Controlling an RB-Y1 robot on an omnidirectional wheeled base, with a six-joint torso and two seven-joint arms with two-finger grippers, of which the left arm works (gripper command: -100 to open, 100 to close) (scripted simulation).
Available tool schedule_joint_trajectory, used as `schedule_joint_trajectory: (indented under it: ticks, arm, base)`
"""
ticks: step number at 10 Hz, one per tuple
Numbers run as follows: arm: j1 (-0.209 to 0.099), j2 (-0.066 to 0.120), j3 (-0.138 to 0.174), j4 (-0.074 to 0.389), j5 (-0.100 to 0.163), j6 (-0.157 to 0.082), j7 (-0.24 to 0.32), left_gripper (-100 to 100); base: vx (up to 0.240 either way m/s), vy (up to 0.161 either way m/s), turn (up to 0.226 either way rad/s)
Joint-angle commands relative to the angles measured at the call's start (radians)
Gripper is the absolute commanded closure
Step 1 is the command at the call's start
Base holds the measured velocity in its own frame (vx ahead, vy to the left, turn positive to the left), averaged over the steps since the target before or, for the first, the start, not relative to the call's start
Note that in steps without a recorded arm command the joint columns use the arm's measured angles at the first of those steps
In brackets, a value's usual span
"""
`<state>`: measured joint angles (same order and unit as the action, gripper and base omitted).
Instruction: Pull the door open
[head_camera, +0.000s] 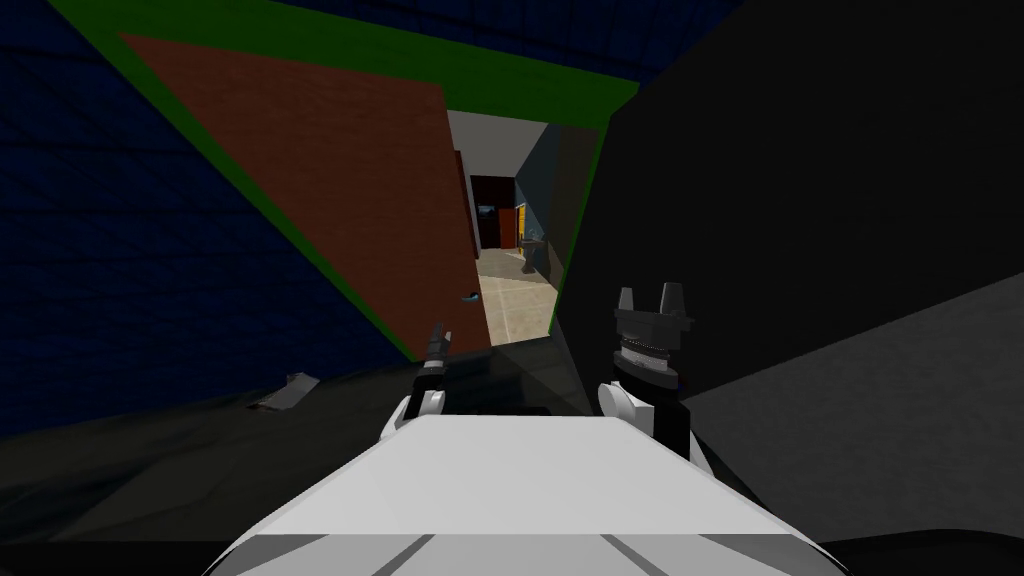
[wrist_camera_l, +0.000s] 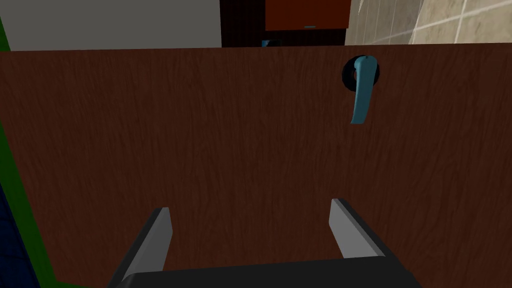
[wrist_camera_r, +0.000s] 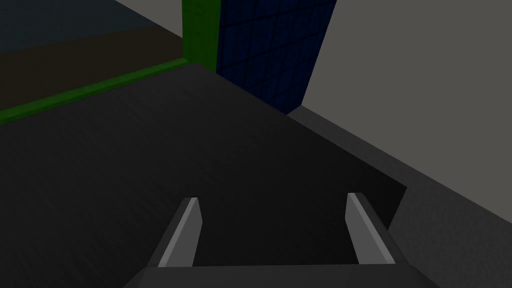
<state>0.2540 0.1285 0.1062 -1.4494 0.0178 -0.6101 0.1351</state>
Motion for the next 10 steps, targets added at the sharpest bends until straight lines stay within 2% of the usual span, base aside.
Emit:
schedule_joint_trajectory:
  ticks: [1, 3, 4, 10]
  arm:
    - [-0.006, 0.003, 0.006, 0.04, 0.001, -0.015, 0.002, -100]
    - [-0.017, 0.006, 0.014, 0.086, 0.003, -0.028, 0.003, -100]
    - [-0.026, 0.009, 0.021, 0.129, 0.004, -0.04, 0.005, -100]
    - [-0.054, 0.016, 0.042, 0.253, 0.008, -0.075, 0.009, -100]
  base:
    - [0.094, -0.012, -0.029]
    - [0.099, -0.007, -0.021]
    - [0.156, -0.011, -0.047]
    - [0.111, -0.006, -0.023]
